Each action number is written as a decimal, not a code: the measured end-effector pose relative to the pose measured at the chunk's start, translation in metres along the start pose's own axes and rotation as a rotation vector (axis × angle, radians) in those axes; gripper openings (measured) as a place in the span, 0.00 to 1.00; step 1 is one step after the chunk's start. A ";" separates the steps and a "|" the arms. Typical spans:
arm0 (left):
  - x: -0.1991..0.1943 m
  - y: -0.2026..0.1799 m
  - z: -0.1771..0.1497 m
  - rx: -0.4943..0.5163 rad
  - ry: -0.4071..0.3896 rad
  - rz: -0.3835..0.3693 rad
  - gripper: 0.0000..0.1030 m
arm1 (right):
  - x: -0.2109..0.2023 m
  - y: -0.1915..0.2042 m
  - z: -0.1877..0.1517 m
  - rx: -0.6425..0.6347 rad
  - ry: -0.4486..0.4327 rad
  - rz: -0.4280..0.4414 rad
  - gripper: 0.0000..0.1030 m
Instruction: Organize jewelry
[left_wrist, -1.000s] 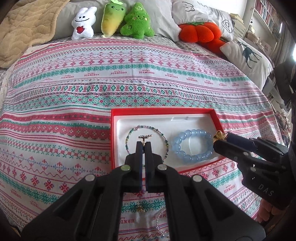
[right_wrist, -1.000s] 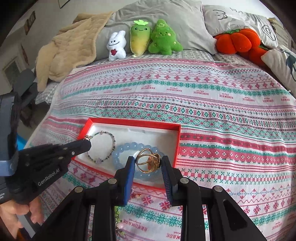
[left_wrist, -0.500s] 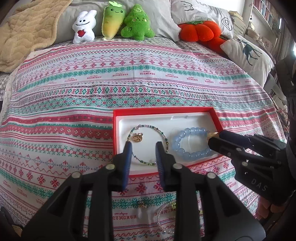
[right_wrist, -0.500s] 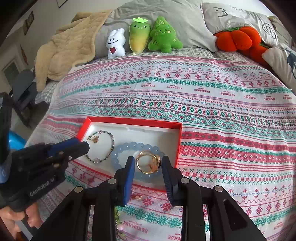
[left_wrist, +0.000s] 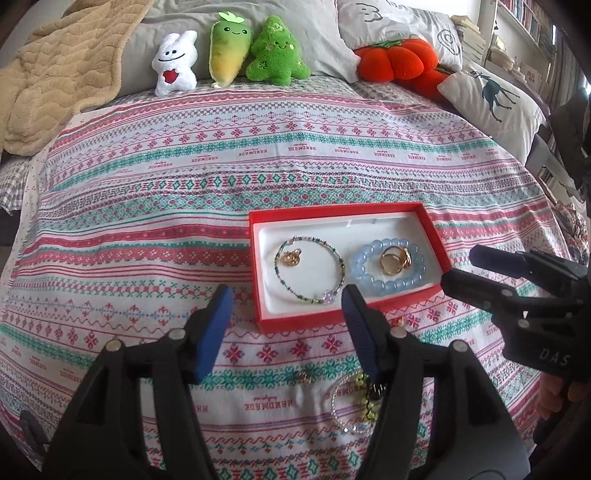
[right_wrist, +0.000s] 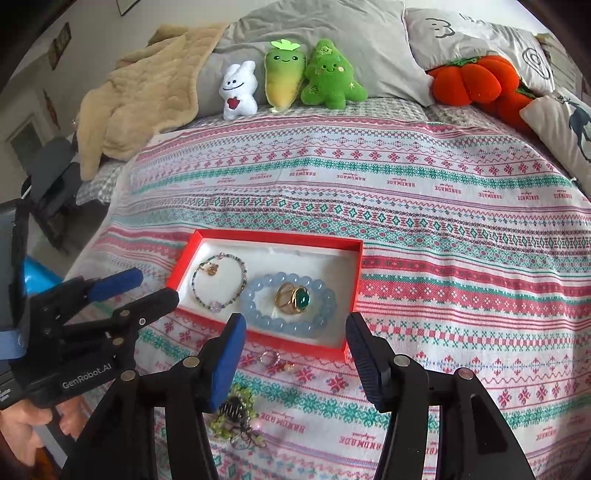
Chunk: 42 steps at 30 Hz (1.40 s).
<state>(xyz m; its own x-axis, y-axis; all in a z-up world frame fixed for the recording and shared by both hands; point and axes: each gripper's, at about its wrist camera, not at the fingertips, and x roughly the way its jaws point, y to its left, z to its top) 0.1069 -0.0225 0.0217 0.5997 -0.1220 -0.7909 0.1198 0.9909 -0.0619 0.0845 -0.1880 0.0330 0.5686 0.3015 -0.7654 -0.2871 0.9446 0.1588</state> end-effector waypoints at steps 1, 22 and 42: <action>-0.003 0.000 -0.002 0.000 0.005 0.005 0.65 | -0.002 0.001 -0.002 -0.003 0.003 -0.003 0.59; -0.007 -0.003 -0.041 0.006 0.206 0.049 0.80 | -0.030 0.000 -0.038 0.030 0.098 -0.069 0.76; 0.029 -0.003 -0.060 -0.137 0.371 -0.113 0.58 | -0.013 -0.006 -0.052 0.047 0.202 -0.101 0.76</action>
<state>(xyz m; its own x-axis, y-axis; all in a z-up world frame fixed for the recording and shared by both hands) 0.0764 -0.0256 -0.0379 0.2596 -0.2260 -0.9389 0.0467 0.9740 -0.2216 0.0384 -0.2043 0.0094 0.4249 0.1778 -0.8876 -0.1978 0.9751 0.1006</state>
